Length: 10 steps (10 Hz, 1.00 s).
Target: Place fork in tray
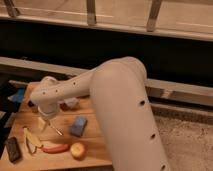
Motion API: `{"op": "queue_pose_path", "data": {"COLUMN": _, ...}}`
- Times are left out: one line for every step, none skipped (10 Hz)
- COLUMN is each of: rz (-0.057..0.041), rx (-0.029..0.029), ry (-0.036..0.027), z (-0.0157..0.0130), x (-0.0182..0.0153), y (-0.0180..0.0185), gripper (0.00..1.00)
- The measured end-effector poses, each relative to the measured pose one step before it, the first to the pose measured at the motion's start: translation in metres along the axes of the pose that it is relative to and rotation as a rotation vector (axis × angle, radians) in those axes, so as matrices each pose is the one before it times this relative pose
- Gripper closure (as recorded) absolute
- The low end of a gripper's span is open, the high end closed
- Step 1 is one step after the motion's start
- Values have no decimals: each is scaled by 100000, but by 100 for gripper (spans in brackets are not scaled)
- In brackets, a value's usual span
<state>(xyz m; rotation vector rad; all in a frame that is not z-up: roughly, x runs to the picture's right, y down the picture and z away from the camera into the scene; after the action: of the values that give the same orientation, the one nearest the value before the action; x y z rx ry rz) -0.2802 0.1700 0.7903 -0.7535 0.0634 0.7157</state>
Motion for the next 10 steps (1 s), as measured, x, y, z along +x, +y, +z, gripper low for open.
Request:
{"op": "queue_pose_path", "data": {"rz": 334, "rx": -609, "ry": 944, "z": 791, "x": -306, "y": -30, "gripper": 20}}
{"op": "queue_pose_path", "data": {"rz": -92, "rx": -125, "ry": 516, "z": 429, "x": -390, "y": 147, "gripper": 20}}
{"op": "queue_pose_path", "data": {"rz": -352, "rx": 124, "ry": 1103, "z": 663, "x": -665, "y": 341, "gripper": 20}}
{"op": "queue_pose_path", "data": {"rz": -433, "rx": -125, "ry": 287, "z": 418, "x": -540, "y": 389, "gripper": 20}}
{"op": "queue_pose_path", "data": {"rz": -907, "rx": -490, "ry": 434, "z": 534, "x": -409, "y": 767, "gripper": 20}}
{"op": "queue_pose_path", "data": {"rz": -110, "rx": 99, "ry": 353, "z": 323, "x": -54, "y": 143, "gripper": 20}}
{"op": "queue_pose_path", "data": {"rz": -45, "rx": 666, "ry": 343, "z": 384, "x": -112, "y": 60, "gripper": 20}}
{"op": "queue_pose_path", "data": {"rz": -416, "rx": 646, "ry": 640, "z": 446, "x": -137, "y": 433, "gripper": 20}}
{"op": "queue_pose_path", "data": {"rz": -846, "rx": 1093, "ry": 473, "z": 401, "x": -251, "y": 490, "gripper": 20}}
{"op": "queue_pose_path", "data": {"rz": -480, "rx": 1044, "ry": 771, "z": 480, "x": -84, "y": 256, "gripper": 20}}
